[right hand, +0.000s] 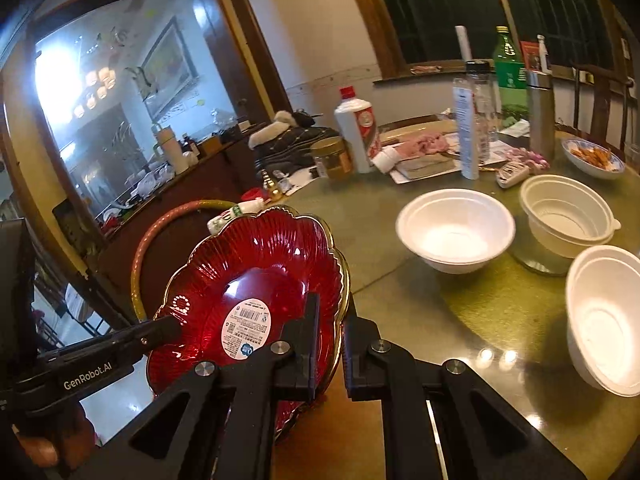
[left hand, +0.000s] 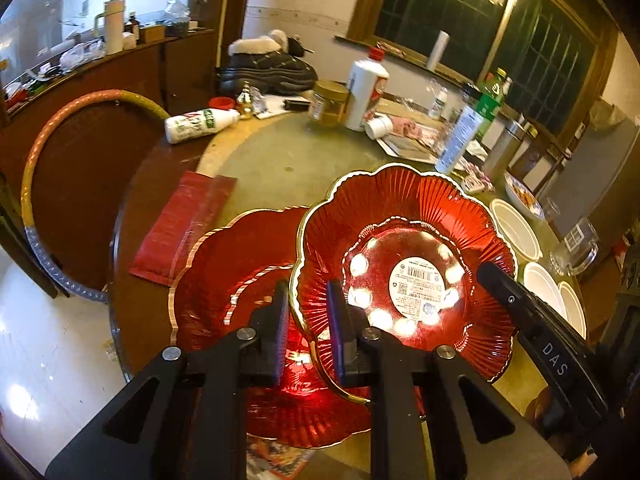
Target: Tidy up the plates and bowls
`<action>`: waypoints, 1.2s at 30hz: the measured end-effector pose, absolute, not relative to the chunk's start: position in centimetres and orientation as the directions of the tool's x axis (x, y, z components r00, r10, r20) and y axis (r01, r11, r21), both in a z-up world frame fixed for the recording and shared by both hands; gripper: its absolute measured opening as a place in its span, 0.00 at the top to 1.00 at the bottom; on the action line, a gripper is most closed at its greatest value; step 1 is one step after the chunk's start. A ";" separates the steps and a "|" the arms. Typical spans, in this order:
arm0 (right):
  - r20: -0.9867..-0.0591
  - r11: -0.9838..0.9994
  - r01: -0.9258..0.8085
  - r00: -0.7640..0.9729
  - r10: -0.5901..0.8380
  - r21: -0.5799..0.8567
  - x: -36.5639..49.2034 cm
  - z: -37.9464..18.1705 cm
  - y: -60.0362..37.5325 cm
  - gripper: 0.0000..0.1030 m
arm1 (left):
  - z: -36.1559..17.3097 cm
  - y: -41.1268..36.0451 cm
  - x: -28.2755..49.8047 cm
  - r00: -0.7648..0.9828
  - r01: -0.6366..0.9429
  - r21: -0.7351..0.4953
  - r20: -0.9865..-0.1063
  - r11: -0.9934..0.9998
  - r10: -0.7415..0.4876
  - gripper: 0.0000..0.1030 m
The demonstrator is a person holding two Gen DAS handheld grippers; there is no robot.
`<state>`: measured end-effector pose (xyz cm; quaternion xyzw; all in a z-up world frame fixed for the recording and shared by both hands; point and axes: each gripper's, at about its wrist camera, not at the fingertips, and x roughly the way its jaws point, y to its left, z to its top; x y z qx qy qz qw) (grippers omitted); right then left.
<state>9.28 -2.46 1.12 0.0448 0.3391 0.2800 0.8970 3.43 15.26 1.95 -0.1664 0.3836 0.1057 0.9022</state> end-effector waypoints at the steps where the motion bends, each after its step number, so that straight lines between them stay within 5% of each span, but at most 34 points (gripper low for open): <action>1: -0.584 0.836 -0.478 0.610 0.536 0.268 9.2 1.2 -2.0 0.91 | 1.9 15.6 3.3 0.685 -0.323 -0.221 -0.726 0.920 0.067 0.85; 36: -0.761 0.848 -0.526 0.521 0.387 0.071 10.2 -4.0 5.0 0.88 | -4.2 18.1 3.5 0.561 -0.419 -0.089 -0.808 0.903 0.180 0.84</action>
